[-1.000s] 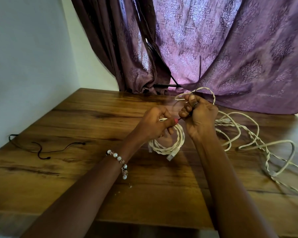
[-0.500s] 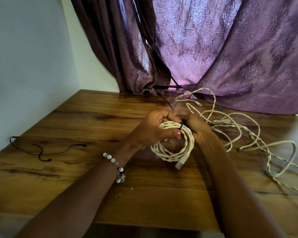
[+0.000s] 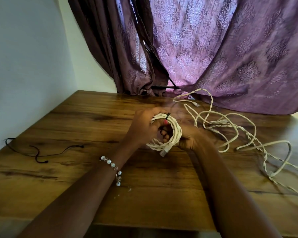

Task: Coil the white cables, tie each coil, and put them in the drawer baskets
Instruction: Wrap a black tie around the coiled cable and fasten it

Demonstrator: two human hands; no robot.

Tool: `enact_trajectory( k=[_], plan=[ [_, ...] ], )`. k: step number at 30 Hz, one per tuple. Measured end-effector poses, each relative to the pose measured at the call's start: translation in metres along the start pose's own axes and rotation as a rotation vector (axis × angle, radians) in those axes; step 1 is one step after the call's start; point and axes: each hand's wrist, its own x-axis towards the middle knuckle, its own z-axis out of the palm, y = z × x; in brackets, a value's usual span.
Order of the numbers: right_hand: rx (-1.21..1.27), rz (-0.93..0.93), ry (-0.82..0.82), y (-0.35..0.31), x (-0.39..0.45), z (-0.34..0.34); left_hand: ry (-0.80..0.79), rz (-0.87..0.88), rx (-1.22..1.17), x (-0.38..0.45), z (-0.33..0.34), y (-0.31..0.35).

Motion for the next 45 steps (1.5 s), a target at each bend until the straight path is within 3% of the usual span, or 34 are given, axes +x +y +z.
enact_trajectory(
  k=[6,8,10,12,14,17,25,29,33,37,40,45],
  plan=[
    [-0.173,-0.527,0.393,-0.010,0.007,-0.013,0.019,-0.298,-0.006,0.005,-0.001,-0.009],
    [-0.254,-0.708,0.276,-0.017,0.002,-0.017,-0.017,-0.375,0.001,0.006,-0.002,-0.012],
    [-0.488,-0.827,0.129,-0.017,0.002,-0.017,-0.039,-0.464,-0.118,0.006,-0.004,-0.012],
    [-0.861,-0.936,0.130,-0.012,0.007,-0.012,-0.050,-0.550,-0.296,0.006,-0.006,-0.012],
    [-1.069,-1.076,0.151,-0.008,0.012,-0.008,-0.057,-0.616,-0.427,0.005,-0.009,-0.012],
    [-1.194,-1.183,0.159,-0.009,0.012,-0.008,-0.063,-0.749,-0.534,0.005,-0.014,-0.013],
    [-1.326,-1.214,0.101,-0.003,0.016,-0.003,-0.016,-1.064,-0.662,0.008,-0.016,-0.024],
    [-1.116,-1.250,0.136,-0.002,0.015,0.001,-0.034,-1.012,-0.671,0.010,-0.017,-0.025],
    [-0.857,-1.148,0.209,-0.002,0.014,-0.006,-0.192,-0.812,-0.458,0.004,-0.015,-0.016],
    [-0.752,-1.091,0.196,-0.001,0.015,-0.009,-0.305,-0.636,-0.251,0.003,-0.012,-0.012],
    [-0.617,-1.008,0.251,-0.001,0.017,-0.010,-0.404,-0.550,-0.227,0.003,-0.013,-0.008],
    [-0.545,-0.982,0.318,0.001,0.021,-0.011,-0.442,-0.439,-0.129,0.004,-0.012,-0.007]
  ],
)
